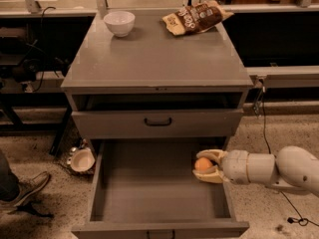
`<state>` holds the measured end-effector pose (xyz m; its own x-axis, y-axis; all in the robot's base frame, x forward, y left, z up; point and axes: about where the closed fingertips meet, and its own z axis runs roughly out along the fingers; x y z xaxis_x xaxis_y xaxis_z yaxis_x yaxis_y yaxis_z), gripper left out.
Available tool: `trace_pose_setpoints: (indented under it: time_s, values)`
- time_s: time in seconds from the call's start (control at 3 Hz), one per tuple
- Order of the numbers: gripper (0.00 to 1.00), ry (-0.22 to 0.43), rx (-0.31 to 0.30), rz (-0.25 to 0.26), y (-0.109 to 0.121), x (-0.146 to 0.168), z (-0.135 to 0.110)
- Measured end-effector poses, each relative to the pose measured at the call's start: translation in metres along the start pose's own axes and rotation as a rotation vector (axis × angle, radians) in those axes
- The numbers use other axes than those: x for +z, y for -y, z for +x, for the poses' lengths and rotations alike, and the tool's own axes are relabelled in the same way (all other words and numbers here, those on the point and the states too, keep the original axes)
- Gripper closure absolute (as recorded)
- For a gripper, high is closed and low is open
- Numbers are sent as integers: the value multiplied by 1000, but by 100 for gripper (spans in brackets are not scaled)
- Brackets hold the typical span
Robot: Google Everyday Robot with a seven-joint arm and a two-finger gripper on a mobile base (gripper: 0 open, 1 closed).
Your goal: Pick orange from middle drawer and place on counter
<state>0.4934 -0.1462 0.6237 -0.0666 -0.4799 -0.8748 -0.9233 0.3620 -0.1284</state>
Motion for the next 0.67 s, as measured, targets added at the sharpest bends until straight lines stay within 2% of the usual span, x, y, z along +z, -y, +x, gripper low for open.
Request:
trace_pose_setpoints:
  time_s: [0.33, 0.67]
  values:
    - [100, 0, 0, 0, 0, 0, 0]
    - [100, 35, -58, 46, 8, -30, -35]
